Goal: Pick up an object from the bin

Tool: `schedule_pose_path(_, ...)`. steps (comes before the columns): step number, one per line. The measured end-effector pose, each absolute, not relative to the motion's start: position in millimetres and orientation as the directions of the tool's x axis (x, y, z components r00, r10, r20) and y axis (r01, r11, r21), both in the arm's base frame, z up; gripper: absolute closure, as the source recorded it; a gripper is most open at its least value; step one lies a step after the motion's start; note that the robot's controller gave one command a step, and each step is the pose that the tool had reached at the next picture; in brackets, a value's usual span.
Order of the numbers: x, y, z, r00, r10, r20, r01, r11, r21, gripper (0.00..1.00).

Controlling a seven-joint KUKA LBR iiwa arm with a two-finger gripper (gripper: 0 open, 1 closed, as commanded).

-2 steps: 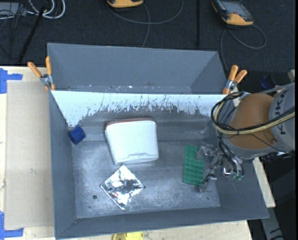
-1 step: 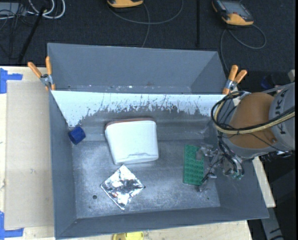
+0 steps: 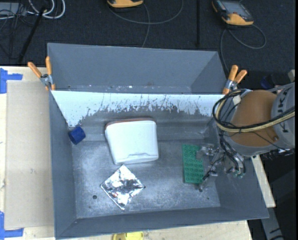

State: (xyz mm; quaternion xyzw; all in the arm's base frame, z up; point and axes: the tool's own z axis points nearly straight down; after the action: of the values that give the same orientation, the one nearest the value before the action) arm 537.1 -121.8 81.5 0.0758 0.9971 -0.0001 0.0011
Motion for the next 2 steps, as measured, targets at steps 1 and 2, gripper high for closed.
schedule_pose_path(1, 537.7, -121.5, 100.1, -0.989, 0.147, -0.002, 0.147, 0.989, 0.000, 1.00)
schedule_pose_path(2, 538.0, -121.0, 106.4, -0.990, 0.143, -0.001, 0.143, 0.990, 0.000, 1.00)
